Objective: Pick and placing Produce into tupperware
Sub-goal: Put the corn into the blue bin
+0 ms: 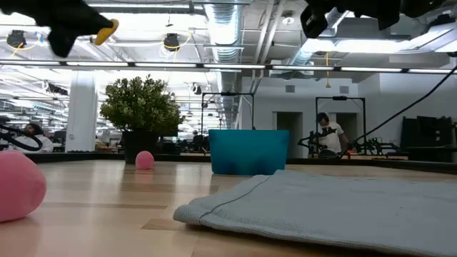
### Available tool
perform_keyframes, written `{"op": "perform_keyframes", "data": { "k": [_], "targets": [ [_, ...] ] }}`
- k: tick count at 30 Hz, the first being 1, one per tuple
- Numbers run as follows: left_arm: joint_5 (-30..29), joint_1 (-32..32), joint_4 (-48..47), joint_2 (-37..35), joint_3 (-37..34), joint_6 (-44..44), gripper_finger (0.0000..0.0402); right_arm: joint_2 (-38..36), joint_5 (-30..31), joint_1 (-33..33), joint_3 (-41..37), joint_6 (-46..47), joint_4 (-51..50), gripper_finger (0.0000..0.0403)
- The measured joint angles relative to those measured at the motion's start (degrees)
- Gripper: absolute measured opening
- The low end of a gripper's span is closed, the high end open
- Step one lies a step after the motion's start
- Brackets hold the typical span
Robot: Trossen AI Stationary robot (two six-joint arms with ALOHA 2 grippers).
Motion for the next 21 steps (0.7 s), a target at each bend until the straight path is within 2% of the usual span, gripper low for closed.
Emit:
{"op": "perform_keyframes", "data": {
  "k": [2,6,9,12,16,21],
  "targets": [
    [3.97,4.43,3.17,0.03,0.00,6.33,0.0029,-0.55,-0.89,-0.20,-0.48,-1.42,0.17,0.0196],
    [12.50,15.02,5.42,1.31,0.01,10.21,0.0029,-2.86,-1.19,-1.33,-5.28,-4.81,2.47,0.0196],
    [22.08,22.83,6.80,2.94,0.00,10.75,0.0029,-6.77,-1.16,-3.72,-12.06,-1.10,8.84,0.0196],
    [30.95,28.82,11.03,5.17,0.00,13.10,0.0029,-11.07,-1.14,-5.38,-19.37,4.82,19.32,0.0196],
    [39.20,34.99,19.38,10.63,0.02,14.73,0.0029,-16.04,-1.70,-6.08,-25.44,9.53,27.43,0.0196],
    [48.03,41.41,24.04,21.60,0.02,13.75,0.0029,-19.20,-2.08,-6.21,-28.03,10.17,27.00,0.0196]
  ]
}}
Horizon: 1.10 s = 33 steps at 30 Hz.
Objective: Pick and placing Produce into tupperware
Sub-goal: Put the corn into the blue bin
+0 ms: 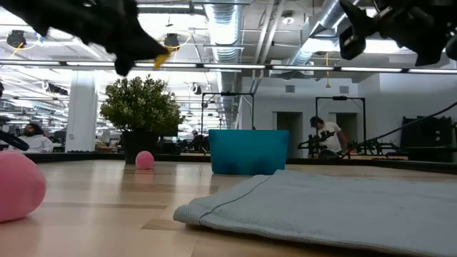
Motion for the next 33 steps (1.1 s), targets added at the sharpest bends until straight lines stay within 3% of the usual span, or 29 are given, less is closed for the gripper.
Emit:
{"op": "perform_keyframes", "data": {
  "k": [6,8,13,17,21,27,33],
  "targets": [
    [8.90,2.41,16.99,16.08,1.09,-0.61,0.0029,-1.45,0.25,-0.08,-4.96,-0.39,-0.41,0.0196],
    [11.00,2.47,17.87,21.09,4.16,-0.30,0.0029,-1.41,0.83,-0.05,-6.93,0.57,-0.57,0.0196],
    [12.53,2.57,7.61,34.13,14.88,2.51,0.0029,-1.30,8.29,0.02,-10.82,9.63,-5.50,0.0196],
    [15.19,2.59,4.25,42.07,22.88,5.96,0.0029,-1.38,7.71,3.53,-10.86,1.47,-2.74,0.0196],
    [15.14,2.71,-1.06,46.09,28.61,7.95,0.0029,-1.48,7.87,5.15,-10.86,0.13,3.30,0.0196],
    [9.15,3.72,-12.70,50.75,35.66,8.40,0.0038,-1.23,7.77,7.60,-10.88,-0.02,2.62,0.0196],
    [12.84,4.40,-12.35,54.20,38.73,9.15,0.0076,-0.95,8.33,10.69,-10.88,-0.22,2.12,0.0196]
  ]
}}
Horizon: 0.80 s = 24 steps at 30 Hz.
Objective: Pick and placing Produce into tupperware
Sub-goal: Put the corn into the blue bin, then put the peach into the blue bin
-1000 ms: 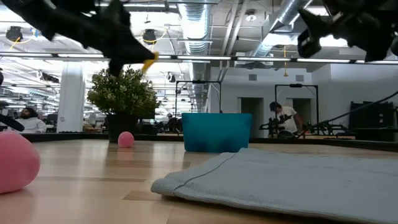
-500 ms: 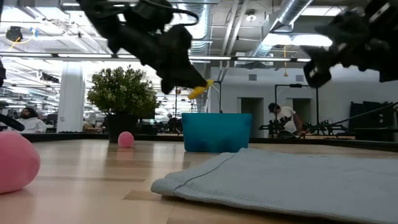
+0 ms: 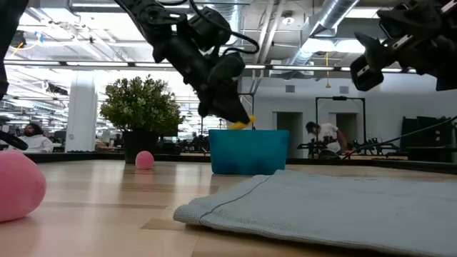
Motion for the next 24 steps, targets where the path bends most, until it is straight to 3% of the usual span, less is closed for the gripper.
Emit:
{"op": "perform_keyframes", "data": {
  "k": [7,11,18,24],
  "targets": [
    [-1.96,0.49,-0.25,-0.11,0.65,0.18,0.0149,0.00,0.40,2.05,0.00,0.11,-0.66,0.0196],
    [-1.86,0.83,-2.44,-0.22,0.63,-1.04,0.0180,0.00,5.66,2.91,-0.02,1.27,-0.36,0.0196],
    [2.62,1.16,-3.05,-4.42,0.56,-1.30,0.0188,0.01,15.03,5.13,-0.02,2.95,-0.58,0.0196],
    [5.34,0.98,-6.91,-14.33,0.56,-1.72,0.0181,0.06,19.36,8.60,0.56,5.35,3.59,0.0196]
  ]
}}
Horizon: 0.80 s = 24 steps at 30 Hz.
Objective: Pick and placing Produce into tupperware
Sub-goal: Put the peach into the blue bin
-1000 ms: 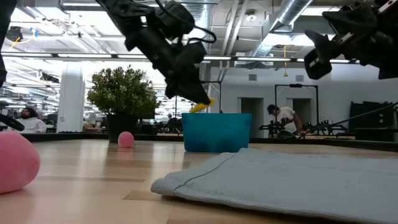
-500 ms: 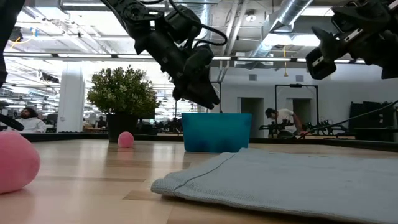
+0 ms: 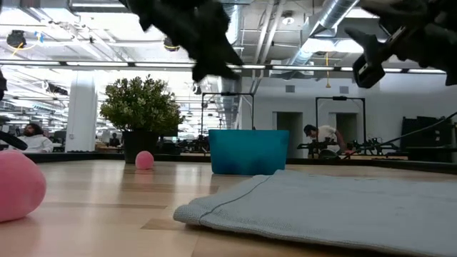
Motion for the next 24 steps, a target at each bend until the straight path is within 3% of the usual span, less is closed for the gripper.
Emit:
{"op": "perform_keyframes", "data": {
  "k": [5,9,15,21,24],
  "targets": [
    [-5.83,-1.66,-4.64,-10.94,0.00,0.02,0.0179,-0.03,1.19,3.54,1.08,-0.92,2.85,0.0196],
    [-12.23,-3.80,-9.22,-19.43,-0.49,-0.79,0.0178,-0.08,6.53,6.65,1.32,0.78,5.64,0.0196],
    [-19.55,-10.36,-15.44,-28.50,-0.50,-2.06,0.0178,2.34,9.34,10.92,1.54,-2.27,4.46,0.0196],
    [-27.68,-19.16,-17.10,-33.14,-0.89,-2.71,0.0178,8.58,12.81,12.48,9.06,-3.87,-4.52,0.0196],
    [-32.47,-22.75,-15.32,-36.20,-4.86,-1.79,0.0178,13.40,13.03,13.29,15.68,-6.20,-9.69,0.0196]
  ]
}}
